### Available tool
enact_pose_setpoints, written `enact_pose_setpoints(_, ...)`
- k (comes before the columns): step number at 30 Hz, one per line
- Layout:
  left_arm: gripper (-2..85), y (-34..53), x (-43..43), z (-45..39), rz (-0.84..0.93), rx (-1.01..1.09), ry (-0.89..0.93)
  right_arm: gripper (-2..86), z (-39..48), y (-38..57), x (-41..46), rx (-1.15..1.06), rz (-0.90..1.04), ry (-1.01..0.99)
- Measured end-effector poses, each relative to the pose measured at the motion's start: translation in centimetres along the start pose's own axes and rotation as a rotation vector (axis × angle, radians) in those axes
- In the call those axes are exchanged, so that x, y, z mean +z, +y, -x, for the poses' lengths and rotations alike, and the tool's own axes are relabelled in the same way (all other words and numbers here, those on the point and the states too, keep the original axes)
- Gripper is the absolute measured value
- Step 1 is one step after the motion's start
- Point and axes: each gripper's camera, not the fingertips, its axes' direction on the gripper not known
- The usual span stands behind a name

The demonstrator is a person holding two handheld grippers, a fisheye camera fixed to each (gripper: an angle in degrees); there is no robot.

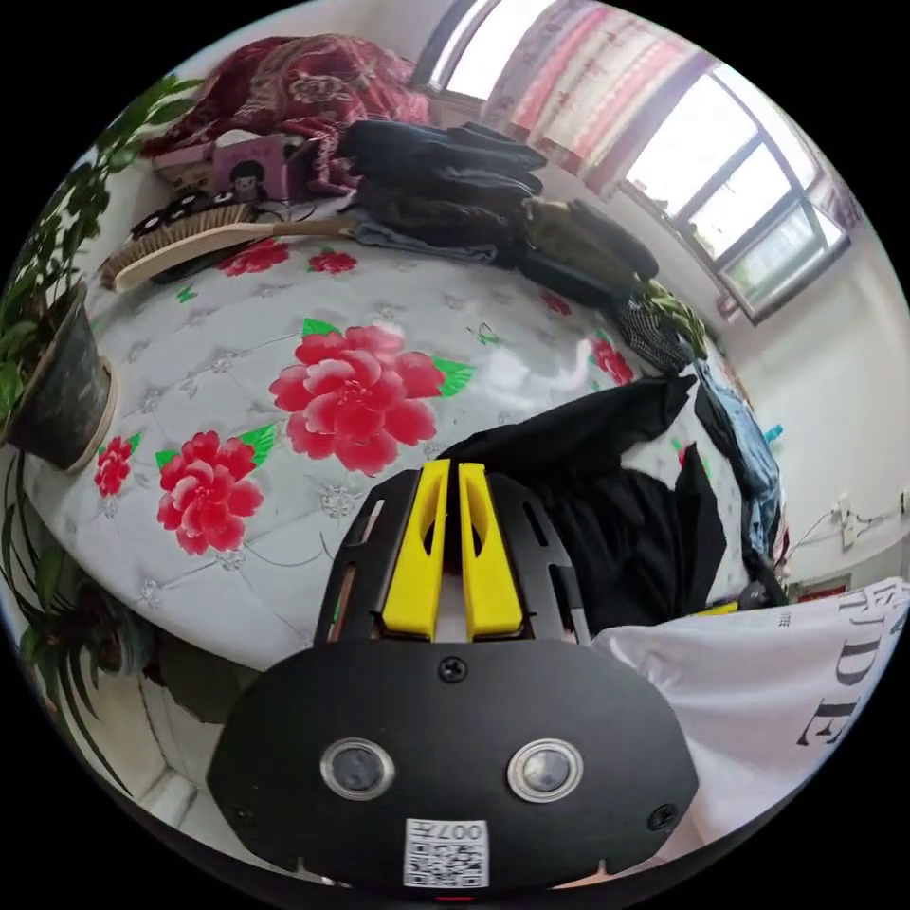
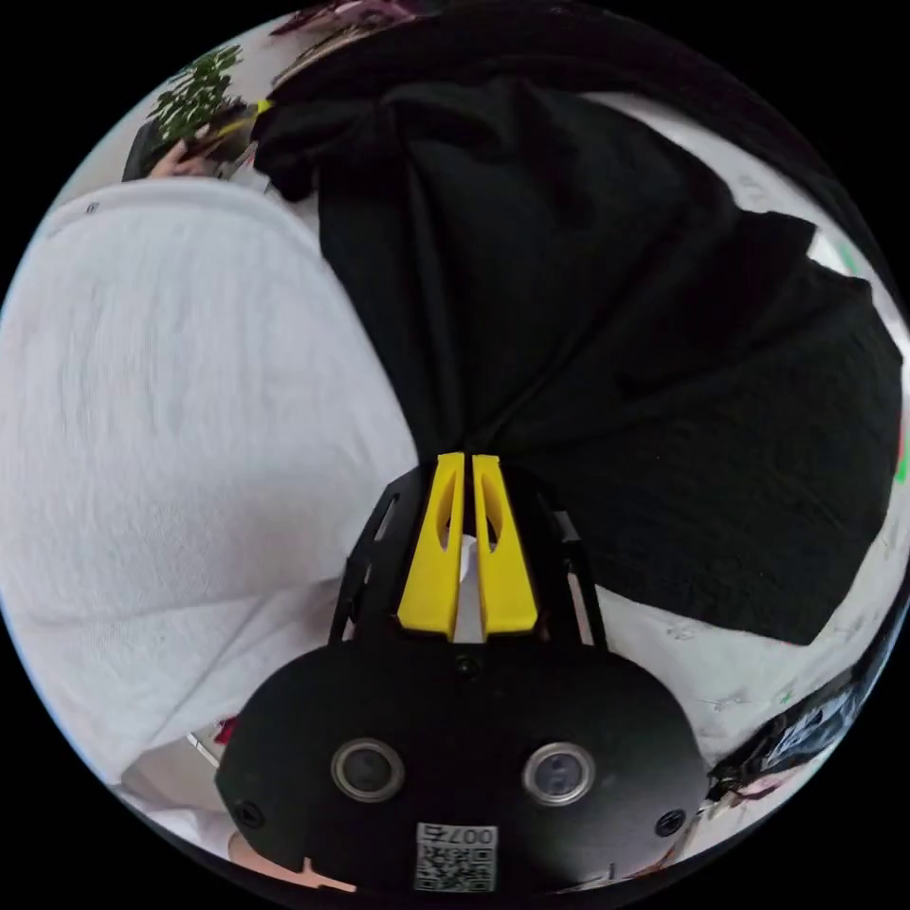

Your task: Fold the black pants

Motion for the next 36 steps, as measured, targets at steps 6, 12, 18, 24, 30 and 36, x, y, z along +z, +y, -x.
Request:
enact_pose_setpoints(6,-0.7,0.2,-3.4,7.4,-0.047,-0.234,0.031,1.2,-4.0,1.4,-8.5,-0.005,-0.22,-0.093)
enact_pose_setpoints(12,-0.8,-0.1,-3.7,6.9,-0.046,-0.222,-0.023,6.4,-16.2,-0.1,-21.8,0.383,-0.741,0.094)
enact_pose_setpoints(18,-0.8,0.5,-6.1,6.4,-0.069,-0.219,-0.111,8.3,-27.6,-5.4,-24.9,0.662,-0.708,0.224)
enact_pose_setpoints(24,-0.8,1.6,-6.6,7.4,-0.069,-0.335,-0.146,4.7,-33.2,-7.6,-24.0,0.843,-0.704,0.206)
enact_pose_setpoints(30,-0.8,0.6,-5.5,8.4,-0.072,-0.406,-0.156,0.4,-29.6,-7.1,-25.0,0.662,-0.693,0.381)
enact_pose_setpoints(36,-0.9,0.3,-5.1,9.3,-0.082,-0.35,-0.145,0.5,-21.7,8.2,-23.8,0.771,-0.879,0.471)
